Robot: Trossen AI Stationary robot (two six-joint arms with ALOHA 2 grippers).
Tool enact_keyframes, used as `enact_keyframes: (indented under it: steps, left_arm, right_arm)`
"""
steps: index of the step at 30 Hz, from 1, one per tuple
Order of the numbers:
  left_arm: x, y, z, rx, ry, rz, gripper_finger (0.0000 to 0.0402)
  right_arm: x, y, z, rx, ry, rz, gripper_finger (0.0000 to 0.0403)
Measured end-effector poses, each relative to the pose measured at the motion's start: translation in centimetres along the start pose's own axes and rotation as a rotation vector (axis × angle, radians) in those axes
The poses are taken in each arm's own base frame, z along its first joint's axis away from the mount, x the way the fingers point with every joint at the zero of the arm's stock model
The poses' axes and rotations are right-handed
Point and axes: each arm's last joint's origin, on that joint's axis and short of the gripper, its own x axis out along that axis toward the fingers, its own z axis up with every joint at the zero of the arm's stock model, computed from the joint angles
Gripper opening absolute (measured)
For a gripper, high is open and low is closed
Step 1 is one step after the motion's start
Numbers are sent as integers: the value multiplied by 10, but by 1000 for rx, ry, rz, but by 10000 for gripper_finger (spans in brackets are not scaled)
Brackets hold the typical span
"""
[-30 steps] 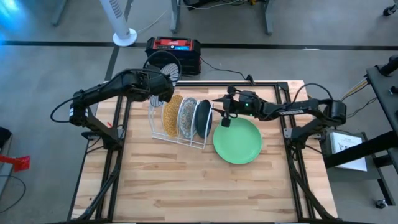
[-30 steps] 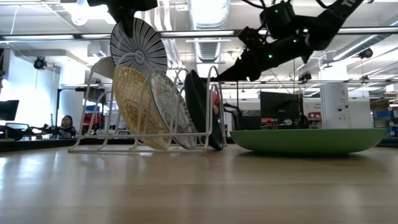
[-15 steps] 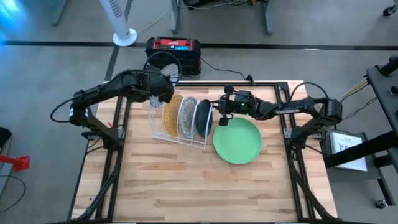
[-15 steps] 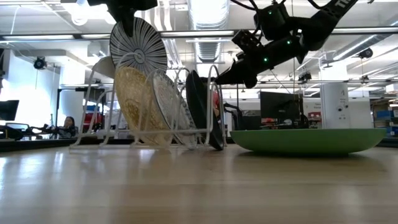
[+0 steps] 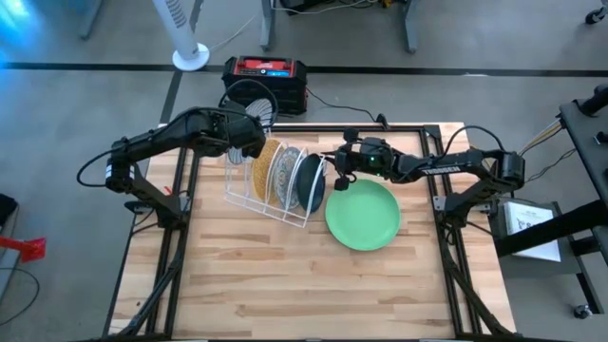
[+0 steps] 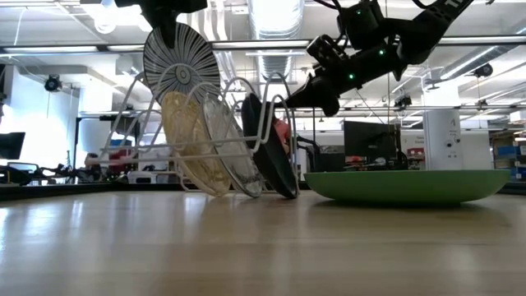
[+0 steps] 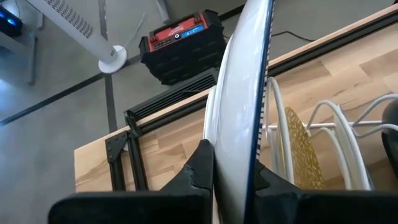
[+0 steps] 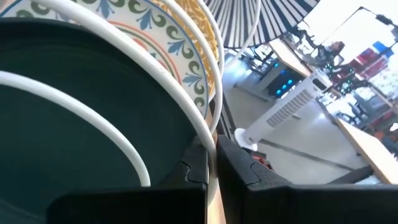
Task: Sort dishes
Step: Put the blue plate in the dish rack
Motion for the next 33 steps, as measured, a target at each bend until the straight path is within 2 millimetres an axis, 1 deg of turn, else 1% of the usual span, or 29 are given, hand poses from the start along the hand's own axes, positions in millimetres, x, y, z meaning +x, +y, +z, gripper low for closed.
enact_keyframes:
  steps: [6,11,20,27,33]
  left_arm:
    - [1,-2,-1,6,21,-12,6]
    - [9,-13,-1,28,39,3,6]
    - [13,-19,-2,42,45,13,6]
    - [13,-20,-2,42,46,9,6]
    - [11,-23,-3,30,60,-34,5]
  right_arm:
    - [0,3,1,-97,-6,21,0]
    - [-1,9,3,-206,-10,43,0]
    - [-2,10,5,-315,-19,55,0]
    - [-2,11,5,-333,-18,62,28]
    - [-1,11,4,-313,-10,61,53]
